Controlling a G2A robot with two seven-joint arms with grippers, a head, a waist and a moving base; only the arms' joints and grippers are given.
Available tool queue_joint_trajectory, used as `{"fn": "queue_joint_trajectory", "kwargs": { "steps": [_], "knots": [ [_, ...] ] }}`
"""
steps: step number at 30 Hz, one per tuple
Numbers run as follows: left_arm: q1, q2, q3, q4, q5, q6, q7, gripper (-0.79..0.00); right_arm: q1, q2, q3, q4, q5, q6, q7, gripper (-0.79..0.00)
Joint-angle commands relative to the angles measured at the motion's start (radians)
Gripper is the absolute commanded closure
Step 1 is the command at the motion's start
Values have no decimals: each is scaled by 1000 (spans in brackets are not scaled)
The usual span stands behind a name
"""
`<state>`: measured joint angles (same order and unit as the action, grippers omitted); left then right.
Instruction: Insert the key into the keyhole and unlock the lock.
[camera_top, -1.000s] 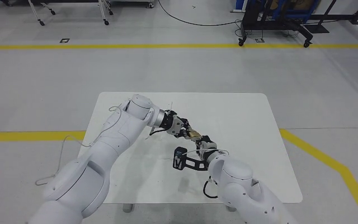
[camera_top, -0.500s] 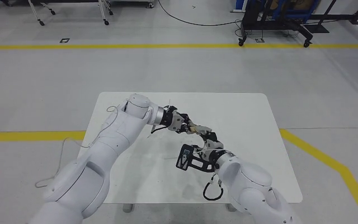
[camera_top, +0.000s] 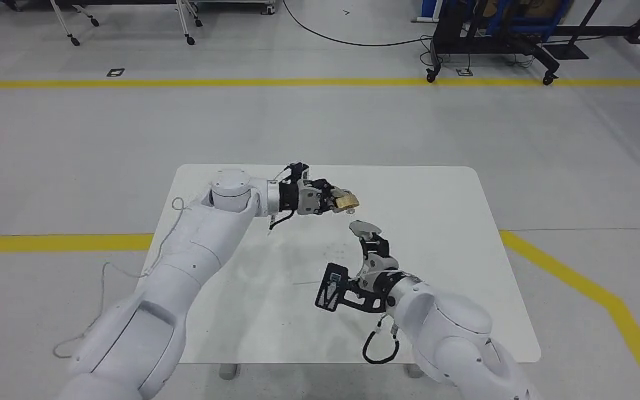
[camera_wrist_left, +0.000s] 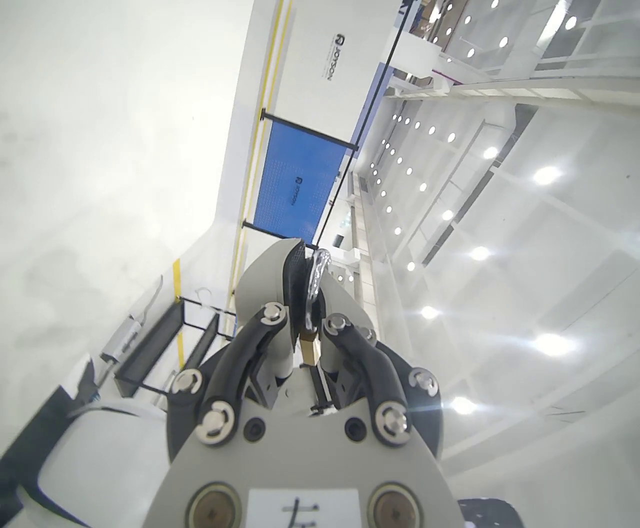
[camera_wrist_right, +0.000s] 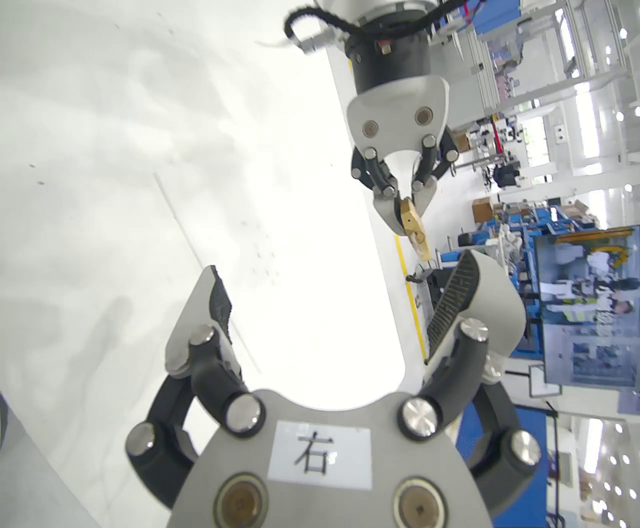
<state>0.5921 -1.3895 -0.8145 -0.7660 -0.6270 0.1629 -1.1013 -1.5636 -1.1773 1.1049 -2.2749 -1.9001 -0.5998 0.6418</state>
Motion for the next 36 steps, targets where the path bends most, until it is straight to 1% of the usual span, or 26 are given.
{"fn": "queue_joint_trajectory", "kwargs": {
  "steps": [1, 4, 6, 8, 9, 11, 13, 16, 21, 25, 36],
  "knots": [
    [22, 14, -13, -55, 54, -28, 43, 0, -15, 7, 61, 7, 105, -59, -92, -3],
    [57, 35, -50, -131, 98, -41, 91, 0, -28, 20, 154, 47, 232, -173, -193, 0],
    [83, 49, -77, -191, 134, -83, 121, 0, -18, 25, 197, 98, 301, -223, -217, 0],
    [119, 64, -104, -261, 176, -150, 148, 0, 9, 26, 213, 161, 371, -243, -229, 0],
    [137, 70, -112, -293, 195, -161, 148, 0, 29, 26, 212, 188, 405, -265, -235, 0],
    [172, 80, -132, -341, 197, -163, 133, 0, 64, 27, 209, 224, 449, -298, -250, 0],
    [197, 86, -149, -365, 170, -127, 106, 0, 87, 28, 206, 245, 478, -320, -267, 0],
    [216, 94, -159, -392, 179, -114, 87, 0, 114, 30, 204, 272, 503, -338, -293, 0],
    [232, 98, -165, -422, 186, -103, 76, 0, 131, 34, 205, 290, 512, -328, -311, 0],
    [238, 100, -166, -428, 184, -94, 68, 0, 144, 36, 198, 307, 523, -315, -310, 0],
    [249, 100, -171, -433, 169, -86, 88, 0, 169, 37, 191, 364, 581, -220, -344, 0]
  ]
}}
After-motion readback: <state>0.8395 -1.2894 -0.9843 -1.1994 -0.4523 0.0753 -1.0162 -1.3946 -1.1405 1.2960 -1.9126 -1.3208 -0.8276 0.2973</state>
